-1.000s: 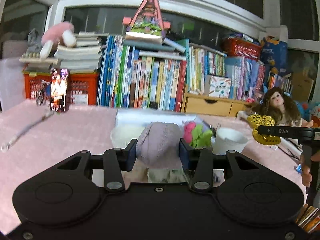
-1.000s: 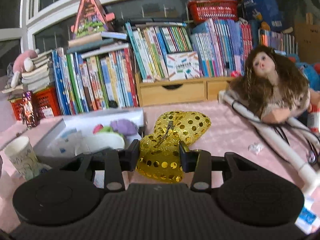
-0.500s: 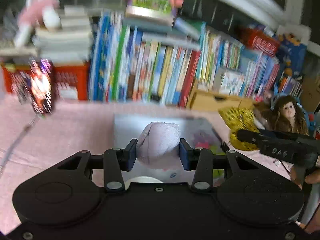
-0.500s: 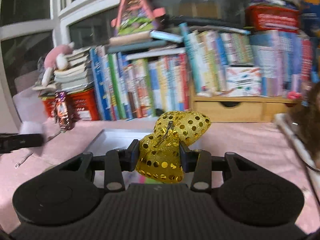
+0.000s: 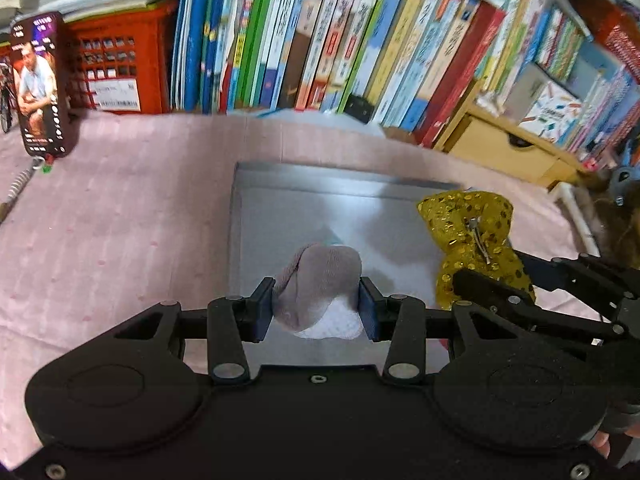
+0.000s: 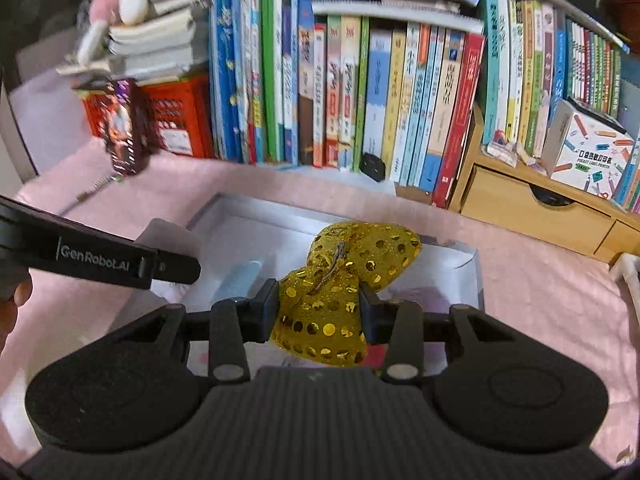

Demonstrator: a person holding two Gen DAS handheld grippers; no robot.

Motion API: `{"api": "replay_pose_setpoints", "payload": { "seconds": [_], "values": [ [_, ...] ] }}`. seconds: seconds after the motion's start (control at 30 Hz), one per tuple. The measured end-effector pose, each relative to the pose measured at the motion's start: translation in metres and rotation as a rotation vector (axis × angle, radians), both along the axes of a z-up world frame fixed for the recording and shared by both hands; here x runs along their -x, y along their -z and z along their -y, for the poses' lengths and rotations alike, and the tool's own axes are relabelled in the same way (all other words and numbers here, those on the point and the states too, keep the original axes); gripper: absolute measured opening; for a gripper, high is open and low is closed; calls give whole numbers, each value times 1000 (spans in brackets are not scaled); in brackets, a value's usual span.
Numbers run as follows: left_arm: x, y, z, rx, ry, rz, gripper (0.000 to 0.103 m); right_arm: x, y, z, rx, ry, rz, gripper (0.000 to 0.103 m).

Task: Organize books
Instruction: 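Lower the lavender ball into the tray with the left tool while the right releases the bow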

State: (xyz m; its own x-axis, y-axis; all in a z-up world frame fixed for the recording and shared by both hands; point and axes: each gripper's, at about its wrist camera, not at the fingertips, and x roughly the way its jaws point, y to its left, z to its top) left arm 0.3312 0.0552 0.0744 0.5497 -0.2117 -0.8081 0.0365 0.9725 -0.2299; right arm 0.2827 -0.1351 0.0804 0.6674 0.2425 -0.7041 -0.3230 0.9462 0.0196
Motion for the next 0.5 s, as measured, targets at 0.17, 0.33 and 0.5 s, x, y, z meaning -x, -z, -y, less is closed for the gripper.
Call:
{"api": "replay_pose_setpoints", "payload": {
  "seconds": [0.17, 0.33, 0.5],
  "values": [
    [-23, 17, 5, 25, -12, -81, 41, -16, 12, -9, 51, 8, -54, 46],
    [-38, 22, 19, 9, 16, -101, 41, -26, 24, -13, 116, 16, -103, 47],
    [-44, 26, 23, 40, 19, -127, 42, -30, 34, -13, 138, 11, -145, 47]
  ]
}}
